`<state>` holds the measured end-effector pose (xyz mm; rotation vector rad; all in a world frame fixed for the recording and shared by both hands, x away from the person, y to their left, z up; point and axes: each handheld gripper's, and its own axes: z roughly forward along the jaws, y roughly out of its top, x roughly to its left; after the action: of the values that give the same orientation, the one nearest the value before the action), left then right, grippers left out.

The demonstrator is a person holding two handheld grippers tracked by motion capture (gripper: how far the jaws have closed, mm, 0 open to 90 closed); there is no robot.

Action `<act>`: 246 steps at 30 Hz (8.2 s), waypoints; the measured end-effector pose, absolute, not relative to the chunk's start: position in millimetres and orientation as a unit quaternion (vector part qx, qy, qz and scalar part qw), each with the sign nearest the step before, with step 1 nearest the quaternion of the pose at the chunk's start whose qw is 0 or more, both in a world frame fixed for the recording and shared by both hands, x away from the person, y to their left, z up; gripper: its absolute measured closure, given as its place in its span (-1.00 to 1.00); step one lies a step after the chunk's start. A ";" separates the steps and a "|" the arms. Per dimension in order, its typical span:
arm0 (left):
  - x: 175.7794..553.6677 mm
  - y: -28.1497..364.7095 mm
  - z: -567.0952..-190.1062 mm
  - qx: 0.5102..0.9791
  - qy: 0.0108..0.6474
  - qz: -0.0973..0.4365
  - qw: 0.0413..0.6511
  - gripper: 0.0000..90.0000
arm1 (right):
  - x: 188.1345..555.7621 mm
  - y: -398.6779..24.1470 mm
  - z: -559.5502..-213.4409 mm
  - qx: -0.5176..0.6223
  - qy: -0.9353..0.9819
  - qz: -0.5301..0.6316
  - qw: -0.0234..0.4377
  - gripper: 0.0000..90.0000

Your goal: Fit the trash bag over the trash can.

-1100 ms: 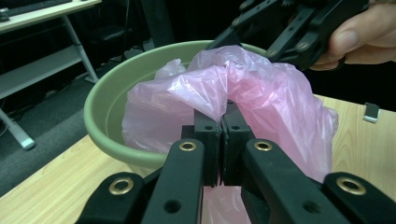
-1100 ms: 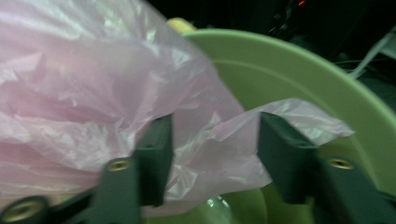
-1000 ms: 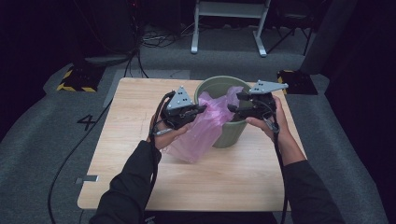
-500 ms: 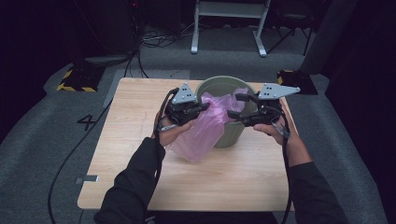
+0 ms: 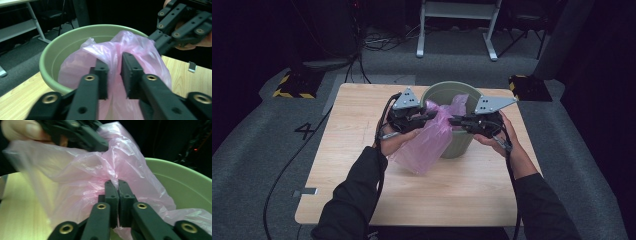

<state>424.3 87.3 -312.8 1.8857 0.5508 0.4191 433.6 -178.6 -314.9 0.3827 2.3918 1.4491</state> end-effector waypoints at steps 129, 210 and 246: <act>379.8 93.0 -335.3 0.799 0.147 0.185 0.553 1.00 | 358.2 -141.8 -340.1 0.175 0.775 0.574 0.199 0.36; 416.9 113.1 -350.4 0.806 0.254 0.223 0.485 0.93 | 437.2 -285.3 -333.2 0.370 0.745 0.469 0.298 0.93; 514.8 102.5 -379.6 0.768 0.326 0.203 0.513 1.00 | 508.5 -278.7 -371.7 0.422 0.741 0.469 0.231 0.94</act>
<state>514.8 102.5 -379.6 1.8470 0.7831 0.4874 508.5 -278.7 -371.7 1.1610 2.0377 1.2889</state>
